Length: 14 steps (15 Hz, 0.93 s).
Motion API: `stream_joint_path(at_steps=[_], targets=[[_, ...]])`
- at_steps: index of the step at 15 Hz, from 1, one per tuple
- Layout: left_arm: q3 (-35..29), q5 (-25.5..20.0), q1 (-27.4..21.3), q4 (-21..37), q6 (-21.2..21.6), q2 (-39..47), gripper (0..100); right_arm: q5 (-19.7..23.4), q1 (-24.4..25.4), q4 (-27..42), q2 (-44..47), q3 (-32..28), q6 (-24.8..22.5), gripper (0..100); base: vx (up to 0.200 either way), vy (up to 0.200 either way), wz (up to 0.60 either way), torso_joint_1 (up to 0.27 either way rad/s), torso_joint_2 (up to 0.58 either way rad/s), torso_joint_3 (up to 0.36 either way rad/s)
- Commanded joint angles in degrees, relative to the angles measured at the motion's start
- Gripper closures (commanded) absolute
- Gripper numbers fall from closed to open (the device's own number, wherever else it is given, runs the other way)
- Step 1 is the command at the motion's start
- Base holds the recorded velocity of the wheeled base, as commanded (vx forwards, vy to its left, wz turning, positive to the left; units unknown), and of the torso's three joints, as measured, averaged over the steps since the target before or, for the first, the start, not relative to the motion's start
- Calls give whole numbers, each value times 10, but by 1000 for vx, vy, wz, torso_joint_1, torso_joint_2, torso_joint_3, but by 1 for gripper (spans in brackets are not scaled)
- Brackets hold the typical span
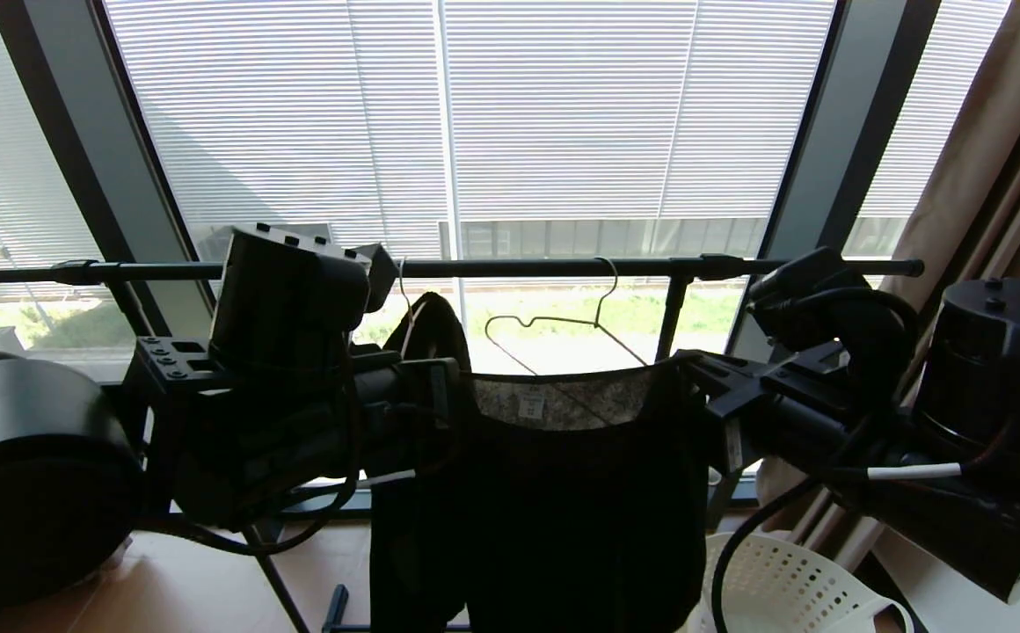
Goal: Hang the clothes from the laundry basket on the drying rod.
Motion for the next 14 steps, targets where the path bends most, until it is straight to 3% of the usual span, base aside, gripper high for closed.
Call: stream_joint_path(at_steps=[1, 4, 5, 6, 11, 14], targets=[[-50, 1, 3, 1, 3, 44, 100, 0, 7, 2, 1, 23, -1, 100, 0, 0, 0, 0, 0, 0], [-82, 1, 0, 4, 19, 52, 100, 3, 13, 5, 16, 31, -2, 100, 0, 0, 0, 0, 0, 0], [-89, 2, 0, 4, 38, 52, 100, 4, 13, 5, 21, 39, -4, 0, 0, 0, 0, 0, 0, 0], [-96, 3, 0, 4, 43, 52, 100, 9, 13, 5, 25, 47, -15, 0, 0, 0, 0, 0, 0, 0], [-159, 31, -14, 51, 44, 55, 100, 122, 15, -6, 42, 111, -97, 0, 0, 0, 0, 0, 0, 0], [-181, 46, -18, 70, 46, 54, 100, 167, 27, -78, 55, 143, -112, 0, 0, 0, 0, 0, 0, 0]])
